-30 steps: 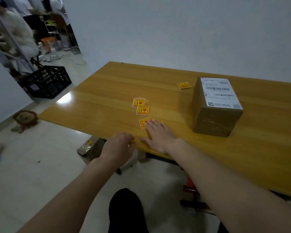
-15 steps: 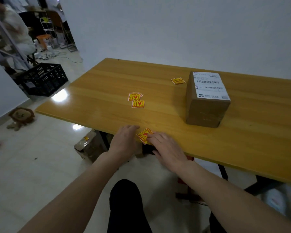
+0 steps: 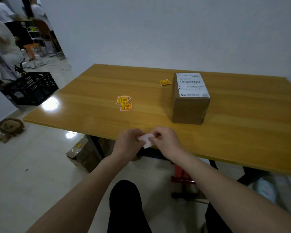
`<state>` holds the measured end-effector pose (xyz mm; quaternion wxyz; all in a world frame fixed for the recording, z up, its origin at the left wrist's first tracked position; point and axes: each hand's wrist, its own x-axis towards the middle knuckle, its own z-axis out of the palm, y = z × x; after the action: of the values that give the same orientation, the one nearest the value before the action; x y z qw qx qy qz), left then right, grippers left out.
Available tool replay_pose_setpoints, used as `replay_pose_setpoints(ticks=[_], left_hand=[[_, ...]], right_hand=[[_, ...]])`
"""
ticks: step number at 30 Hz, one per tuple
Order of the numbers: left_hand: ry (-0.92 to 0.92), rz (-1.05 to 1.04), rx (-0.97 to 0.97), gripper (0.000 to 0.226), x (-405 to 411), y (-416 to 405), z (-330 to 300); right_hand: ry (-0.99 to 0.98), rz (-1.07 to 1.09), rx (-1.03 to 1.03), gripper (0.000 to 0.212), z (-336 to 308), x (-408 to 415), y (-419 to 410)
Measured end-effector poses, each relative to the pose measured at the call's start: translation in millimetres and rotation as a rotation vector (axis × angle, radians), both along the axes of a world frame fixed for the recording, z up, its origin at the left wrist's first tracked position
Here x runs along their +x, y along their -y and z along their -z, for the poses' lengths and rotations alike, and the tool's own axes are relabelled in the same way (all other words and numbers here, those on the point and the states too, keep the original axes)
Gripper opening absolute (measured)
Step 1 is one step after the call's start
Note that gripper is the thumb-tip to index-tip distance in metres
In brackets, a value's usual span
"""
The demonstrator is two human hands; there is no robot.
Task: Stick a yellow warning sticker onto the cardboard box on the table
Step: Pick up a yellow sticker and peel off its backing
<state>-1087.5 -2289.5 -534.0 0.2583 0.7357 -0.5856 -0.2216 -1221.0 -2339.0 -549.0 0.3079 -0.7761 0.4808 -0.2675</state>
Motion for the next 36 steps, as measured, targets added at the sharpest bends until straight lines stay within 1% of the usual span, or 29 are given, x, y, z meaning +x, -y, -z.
replay_pose_setpoints(ticks=[1, 2, 4, 6, 8, 12, 15, 17, 19, 21, 23, 26, 28, 32, 36], left_hand=[[-0.04, 0.006, -0.018, 0.015, -6, 1, -2], [-0.083, 0.01, -0.035, 0.01, -14, 2, -5], [-0.21, 0.014, -0.053, 0.009, -27, 3, -12], [-0.337, 0.001, -0.051, 0.008, -37, 6, -15], [-0.394, -0.031, -0.07, 0.009, -45, 8, -18], [-0.464, -0.081, -0.133, 0.015, -54, 14, -21], [-0.465, -0.067, -0.127, 0.013, -59, 14, -25], [-0.458, -0.068, -0.138, 0.005, -62, 15, -26], [-0.42, -0.079, -0.157, 0.01, -65, 16, -27], [-0.371, -0.086, -0.169, 0.01, -69, 18, -29], [-0.349, -0.091, -0.198, 0.009, -73, 18, -31], [-0.414, -0.062, -0.258, 0.018, -78, 18, -30], [-0.458, -0.05, -0.279, 0.02, -78, 18, -30], [-0.493, -0.027, -0.288, 0.012, -79, 17, -31], [-0.515, -0.006, -0.308, 0.013, -79, 16, -32]], right_hand=[[0.037, 0.025, 0.029, 0.006, -6, -8, 1], [0.087, 0.051, 0.056, 0.01, -13, -15, 0], [0.173, 0.097, 0.089, 0.018, -24, -27, 0], [0.198, 0.129, 0.095, 0.015, -31, -36, 0], [0.202, 0.142, 0.09, 0.011, -35, -42, 0], [0.291, 0.16, 0.098, 0.014, -40, -51, -3], [0.349, 0.198, 0.11, 0.012, -42, -56, -2], [0.304, 0.215, 0.098, 0.012, -42, -56, 0], [0.207, 0.279, 0.009, 0.01, -41, -55, 2], [0.209, 0.343, -0.063, 0.006, -44, -54, 2], [0.3, 0.309, 0.0, 0.013, -48, -52, 0], [0.346, 0.257, 0.129, 0.023, -51, -48, 0], [0.375, 0.255, 0.163, 0.022, -50, -46, 1], [0.448, 0.247, 0.219, 0.019, -50, -50, 4], [0.512, 0.228, 0.261, 0.019, -53, -51, 2]])
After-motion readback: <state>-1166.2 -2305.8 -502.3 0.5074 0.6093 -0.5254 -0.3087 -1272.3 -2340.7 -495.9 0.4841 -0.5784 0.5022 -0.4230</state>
